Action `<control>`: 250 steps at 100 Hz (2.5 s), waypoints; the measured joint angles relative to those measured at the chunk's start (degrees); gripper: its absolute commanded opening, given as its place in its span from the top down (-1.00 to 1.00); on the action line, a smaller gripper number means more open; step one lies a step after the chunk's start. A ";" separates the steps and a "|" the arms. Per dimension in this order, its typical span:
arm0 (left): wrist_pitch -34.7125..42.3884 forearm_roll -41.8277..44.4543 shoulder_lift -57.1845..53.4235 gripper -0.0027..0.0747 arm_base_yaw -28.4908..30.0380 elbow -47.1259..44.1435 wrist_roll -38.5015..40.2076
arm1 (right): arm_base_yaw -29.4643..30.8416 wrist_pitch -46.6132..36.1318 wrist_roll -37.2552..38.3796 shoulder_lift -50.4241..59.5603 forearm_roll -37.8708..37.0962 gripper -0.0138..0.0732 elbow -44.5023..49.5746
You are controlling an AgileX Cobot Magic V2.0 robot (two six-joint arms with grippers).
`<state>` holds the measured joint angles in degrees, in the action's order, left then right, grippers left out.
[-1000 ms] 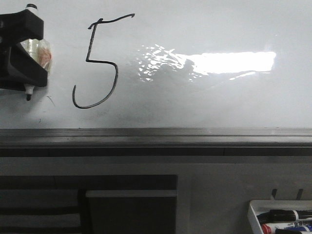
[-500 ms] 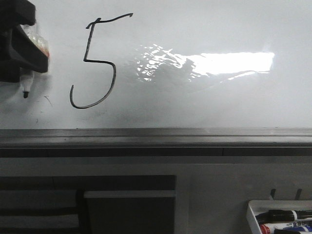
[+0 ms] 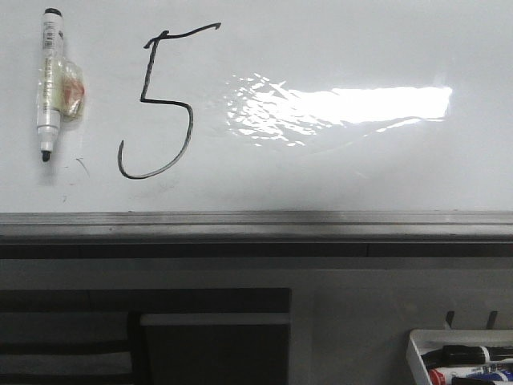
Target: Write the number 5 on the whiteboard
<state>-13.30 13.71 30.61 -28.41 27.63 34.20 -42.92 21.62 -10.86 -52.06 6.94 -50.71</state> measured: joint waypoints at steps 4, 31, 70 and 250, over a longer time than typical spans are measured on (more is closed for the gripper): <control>0.00 0.02 -3.03 0.98 0.00 -1.65 -0.62 | 0.00 -3.09 0.00 3.49 0.00 0.82 4.30; 0.45 0.11 -18.40 0.98 0.00 -11.51 -1.50 | 0.00 -12.28 0.00 27.45 0.00 0.82 27.47; 0.70 0.24 -21.11 0.98 0.00 -13.19 -1.55 | 0.00 -12.26 0.00 42.56 0.00 0.82 39.14; -5.32 -18.32 -30.99 0.98 26.72 -27.91 -39.03 | 0.00 -11.90 0.00 42.59 0.00 0.82 39.27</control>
<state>-18.62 -4.60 -0.38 -1.69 -0.28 -4.83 -42.92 9.71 -10.86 -9.47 6.94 -11.45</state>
